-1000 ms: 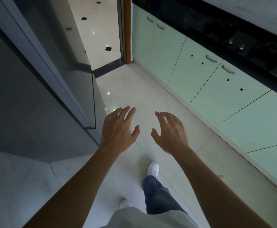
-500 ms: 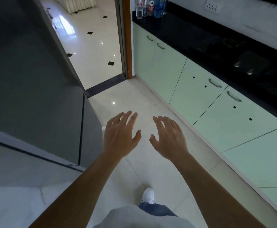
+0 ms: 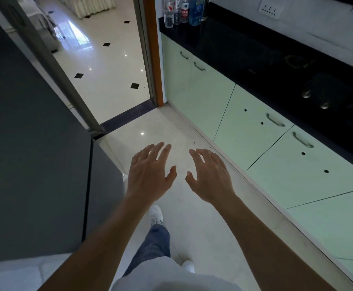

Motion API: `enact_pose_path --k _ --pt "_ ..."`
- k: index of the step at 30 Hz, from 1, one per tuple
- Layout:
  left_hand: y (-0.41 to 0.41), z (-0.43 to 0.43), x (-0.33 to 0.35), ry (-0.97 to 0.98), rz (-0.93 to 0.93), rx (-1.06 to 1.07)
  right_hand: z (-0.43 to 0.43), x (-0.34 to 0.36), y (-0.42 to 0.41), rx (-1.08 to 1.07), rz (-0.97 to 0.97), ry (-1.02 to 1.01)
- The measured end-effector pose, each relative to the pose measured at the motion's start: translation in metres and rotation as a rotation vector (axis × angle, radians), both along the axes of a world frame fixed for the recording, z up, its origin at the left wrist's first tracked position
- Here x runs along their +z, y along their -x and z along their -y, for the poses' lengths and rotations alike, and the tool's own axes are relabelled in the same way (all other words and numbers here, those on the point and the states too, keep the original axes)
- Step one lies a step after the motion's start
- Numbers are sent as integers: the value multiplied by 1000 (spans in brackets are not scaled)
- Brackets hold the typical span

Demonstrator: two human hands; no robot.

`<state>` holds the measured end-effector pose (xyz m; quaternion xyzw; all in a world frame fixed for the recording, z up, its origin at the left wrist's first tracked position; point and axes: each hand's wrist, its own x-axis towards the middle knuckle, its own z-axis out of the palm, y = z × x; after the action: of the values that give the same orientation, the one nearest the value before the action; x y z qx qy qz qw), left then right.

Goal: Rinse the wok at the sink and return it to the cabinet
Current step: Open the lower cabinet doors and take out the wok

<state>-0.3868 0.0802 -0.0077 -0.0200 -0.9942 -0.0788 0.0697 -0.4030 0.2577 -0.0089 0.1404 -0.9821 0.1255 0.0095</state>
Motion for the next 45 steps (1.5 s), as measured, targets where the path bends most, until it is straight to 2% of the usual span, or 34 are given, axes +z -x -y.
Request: enact_pose_path --k 12,21,33,45 --pt "186 83 6 -62 11 -2 80 10 190 -34 35 -12" --pt "300 119 0 -79 54 -31 116 3 293 -98 81 -9" --pt "481 129 -12 -51 83 -51 120 -14 474 -99 118 19" --pt "690 89 -2 26 131 -120 71 -16 677 -140 120 47"
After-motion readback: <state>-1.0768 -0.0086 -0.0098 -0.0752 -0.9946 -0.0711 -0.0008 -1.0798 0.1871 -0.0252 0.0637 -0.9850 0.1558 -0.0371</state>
